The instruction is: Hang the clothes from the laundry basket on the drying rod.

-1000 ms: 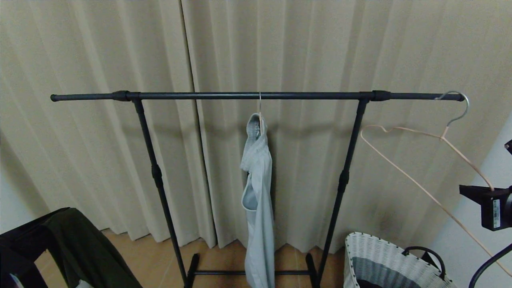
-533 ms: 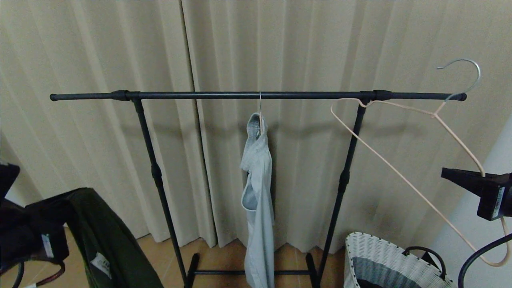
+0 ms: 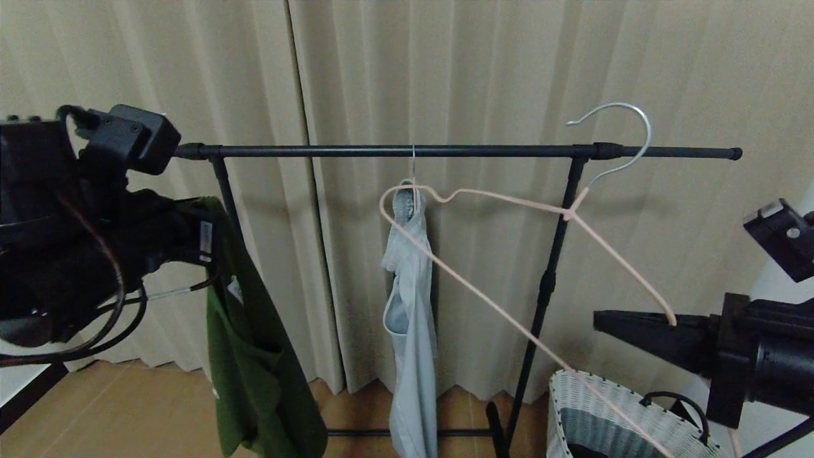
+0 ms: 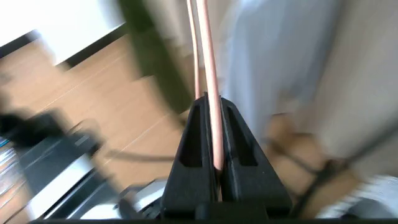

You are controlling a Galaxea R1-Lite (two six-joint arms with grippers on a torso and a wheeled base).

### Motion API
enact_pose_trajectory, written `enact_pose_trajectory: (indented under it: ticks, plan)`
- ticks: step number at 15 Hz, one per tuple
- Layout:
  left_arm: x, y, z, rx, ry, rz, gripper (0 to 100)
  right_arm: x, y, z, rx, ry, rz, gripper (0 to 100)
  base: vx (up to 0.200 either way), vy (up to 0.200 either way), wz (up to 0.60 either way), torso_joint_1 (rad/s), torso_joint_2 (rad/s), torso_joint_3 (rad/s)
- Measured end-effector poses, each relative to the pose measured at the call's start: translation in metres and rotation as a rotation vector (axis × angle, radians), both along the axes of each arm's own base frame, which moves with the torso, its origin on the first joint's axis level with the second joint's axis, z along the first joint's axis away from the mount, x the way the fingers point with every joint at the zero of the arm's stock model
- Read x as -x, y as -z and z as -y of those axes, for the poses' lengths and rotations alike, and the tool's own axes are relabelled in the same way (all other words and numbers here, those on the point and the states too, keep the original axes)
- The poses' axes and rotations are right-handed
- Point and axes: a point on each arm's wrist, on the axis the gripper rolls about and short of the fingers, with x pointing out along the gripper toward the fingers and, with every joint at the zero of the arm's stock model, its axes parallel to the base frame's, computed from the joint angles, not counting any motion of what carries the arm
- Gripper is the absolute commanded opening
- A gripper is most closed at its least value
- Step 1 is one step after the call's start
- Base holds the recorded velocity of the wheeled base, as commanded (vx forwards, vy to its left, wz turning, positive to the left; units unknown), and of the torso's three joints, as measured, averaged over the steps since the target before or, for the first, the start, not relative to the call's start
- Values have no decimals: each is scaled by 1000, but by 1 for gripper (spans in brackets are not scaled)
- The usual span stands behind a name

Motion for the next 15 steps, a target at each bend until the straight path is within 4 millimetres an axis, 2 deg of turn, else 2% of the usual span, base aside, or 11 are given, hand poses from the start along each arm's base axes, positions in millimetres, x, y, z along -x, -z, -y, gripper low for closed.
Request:
enact_pose_trajectory:
  ticks: [3, 5, 15]
  plan:
    - [-25, -1, 14, 71, -46, -2, 0, 10, 6, -22, -19, -112, -70, 0, 0, 0, 0, 0, 0, 0]
    - [-33, 1, 18, 80, -47, -6, 0, 12, 8, -33, -16, -163, -82, 0, 0, 0, 0, 0, 0, 0]
    - [-36, -1, 37, 112, 6, -3, 0, -5, 17, -65, -18, -215, -72, 0, 0, 0, 0, 0, 0, 0]
